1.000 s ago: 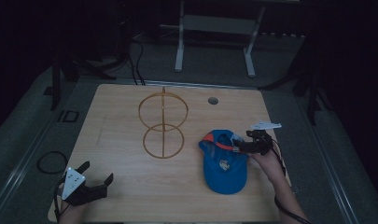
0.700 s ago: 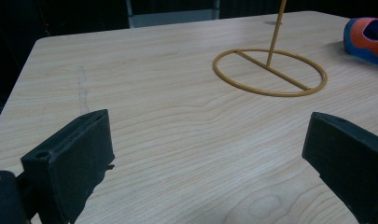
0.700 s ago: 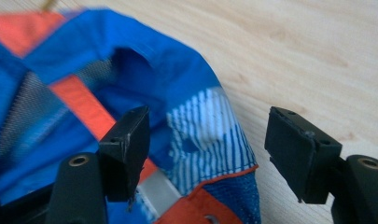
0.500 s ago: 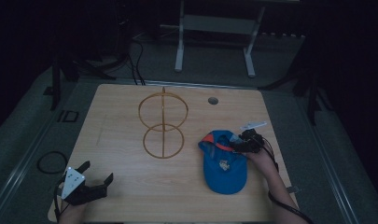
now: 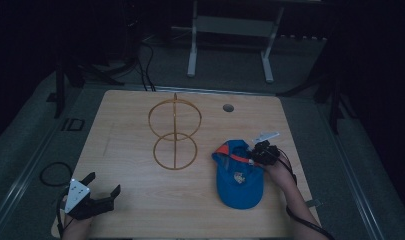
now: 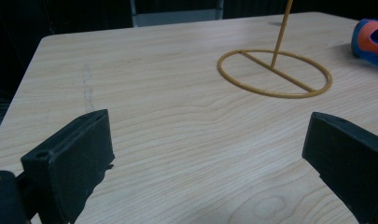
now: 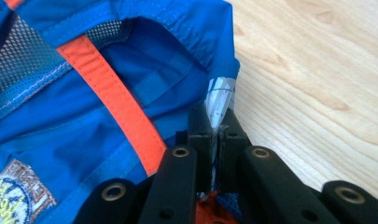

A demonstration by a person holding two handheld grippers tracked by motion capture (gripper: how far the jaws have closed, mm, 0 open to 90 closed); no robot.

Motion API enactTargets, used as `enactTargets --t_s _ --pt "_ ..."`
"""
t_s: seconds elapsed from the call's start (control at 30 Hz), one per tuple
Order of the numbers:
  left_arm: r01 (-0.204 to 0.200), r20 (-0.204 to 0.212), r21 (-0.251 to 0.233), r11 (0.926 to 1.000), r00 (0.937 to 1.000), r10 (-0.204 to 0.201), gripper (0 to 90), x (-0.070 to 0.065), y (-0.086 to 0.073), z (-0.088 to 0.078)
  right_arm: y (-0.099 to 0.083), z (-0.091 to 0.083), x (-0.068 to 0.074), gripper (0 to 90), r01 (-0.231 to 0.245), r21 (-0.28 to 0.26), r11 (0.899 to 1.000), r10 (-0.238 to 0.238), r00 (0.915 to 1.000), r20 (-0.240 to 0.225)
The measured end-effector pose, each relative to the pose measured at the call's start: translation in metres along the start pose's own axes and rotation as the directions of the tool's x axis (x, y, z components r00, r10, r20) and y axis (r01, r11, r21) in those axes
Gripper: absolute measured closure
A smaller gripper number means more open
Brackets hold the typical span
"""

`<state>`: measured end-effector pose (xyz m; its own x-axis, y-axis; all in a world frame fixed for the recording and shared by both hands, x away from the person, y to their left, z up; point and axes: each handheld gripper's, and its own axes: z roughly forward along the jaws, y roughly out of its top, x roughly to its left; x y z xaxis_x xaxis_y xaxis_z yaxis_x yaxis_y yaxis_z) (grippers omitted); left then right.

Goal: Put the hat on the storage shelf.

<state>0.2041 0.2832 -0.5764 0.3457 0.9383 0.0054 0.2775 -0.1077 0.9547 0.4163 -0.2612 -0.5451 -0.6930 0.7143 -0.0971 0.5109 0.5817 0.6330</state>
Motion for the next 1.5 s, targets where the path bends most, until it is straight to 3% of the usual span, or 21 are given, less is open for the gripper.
enactTargets --t_s 0.13,0.37,0.4,0.43,0.57,0.6,0.63,0.77,0.93,1.0,1.07,1.13,1.23,1.33,1.43,1.5 --pt "-0.038 0.002 0.006 0.9993 0.9993 0.038 2.2 -0.003 0.001 0.000 0.004 -0.010 0.000 87.9 -0.009 -0.037 0.999 0.009 1.0000 -0.002" --pt "-0.012 -0.013 0.008 0.9999 0.9998 0.012 2.2 -0.002 0.001 0.000 0.016 -0.042 0.004 88.0 0.008 -0.117 0.993 -0.008 1.0000 0.000" --pt "0.003 -0.041 -0.004 1.0000 0.9991 -0.004 2.2 -0.002 0.003 -0.001 0.016 -0.042 0.004 88.1 0.008 -0.117 0.993 -0.008 1.0000 0.000" --pt "0.038 -0.033 -0.014 0.9992 0.9987 -0.039 2.2 -0.001 0.004 -0.002 0.022 -0.059 0.007 88.2 0.022 -0.166 0.986 -0.022 0.9997 0.003" --pt "0.070 -0.012 -0.026 0.9972 0.9975 -0.070 2.2 -0.002 0.004 -0.002 0.031 -0.081 0.014 88.3 0.058 -0.210 0.976 -0.055 0.9982 0.022" --pt "0.070 -0.012 -0.026 0.9972 0.9975 -0.070 2.2 -0.002 0.004 -0.002 0.033 -0.086 0.015 88.3 0.067 -0.216 0.974 -0.063 0.9977 0.023" --pt "0.058 -0.004 0.007 0.9983 0.9983 -0.058 2.2 -0.004 0.005 0.000 0.036 -0.091 0.017 88.3 0.081 -0.227 0.970 -0.076 0.9966 0.031" --pt "0.021 0.001 0.028 0.9994 0.9998 -0.021 2.2 -0.011 0.007 0.001 0.045 -0.109 0.020 88.4 0.104 -0.263 0.959 -0.095 0.9943 0.048" --pt "0.031 0.048 0.044 0.9986 0.9983 -0.033 2.2 -0.022 0.016 0.003 0.053 -0.125 0.022 88.4 0.113 -0.295 0.949 -0.100 0.9933 0.059" --pt "0.061 0.111 0.079 0.9950 0.9914 -0.070 2.2 -0.030 0.024 0.003 0.056 -0.137 0.024 88.4 0.122 -0.316 0.941 -0.104 0.9919 0.072" --pt "0.073 0.143 0.125 0.9894 0.9856 -0.091 2.2 -0.035 0.032 0.003 0.058 -0.143 0.023 88.4 0.123 -0.324 0.938 -0.103 0.9917 0.077" --pt "0.053 0.183 0.153 0.9868 0.9798 -0.081 2.2 -0.040 0.039 0.003 0.059 -0.148 0.023 88.4 0.122 -0.329 0.936 -0.101 0.9917 0.080" --pt "0.009 0.211 0.162 0.9867 0.9765 -0.044 2.2 -0.046 0.050 0.004 0.061 -0.156 0.022 88.4 0.127 -0.341 0.931 -0.104 0.9908 0.086" --pt "-0.003 0.220 0.152 0.9884 0.9750 -0.031 2.2 -0.050 0.058 0.004 0.061 -0.161 0.023 88.4 0.141 -0.346 0.928 -0.114 0.9887 0.097" --pt "-0.014 0.237 0.133 0.9910 0.9712 -0.018 2.2 -0.056 0.076 0.006 0.062 -0.169 0.024 88.4 0.142 -0.356 0.924 -0.113 0.9885 0.101" --pt "-0.031 0.233 0.122 0.9921 0.9725 0.001 2.2 -0.059 0.088 0.007 0.062 -0.173 0.024 88.4 0.140 -0.359 0.923 -0.108 0.9883 0.107"
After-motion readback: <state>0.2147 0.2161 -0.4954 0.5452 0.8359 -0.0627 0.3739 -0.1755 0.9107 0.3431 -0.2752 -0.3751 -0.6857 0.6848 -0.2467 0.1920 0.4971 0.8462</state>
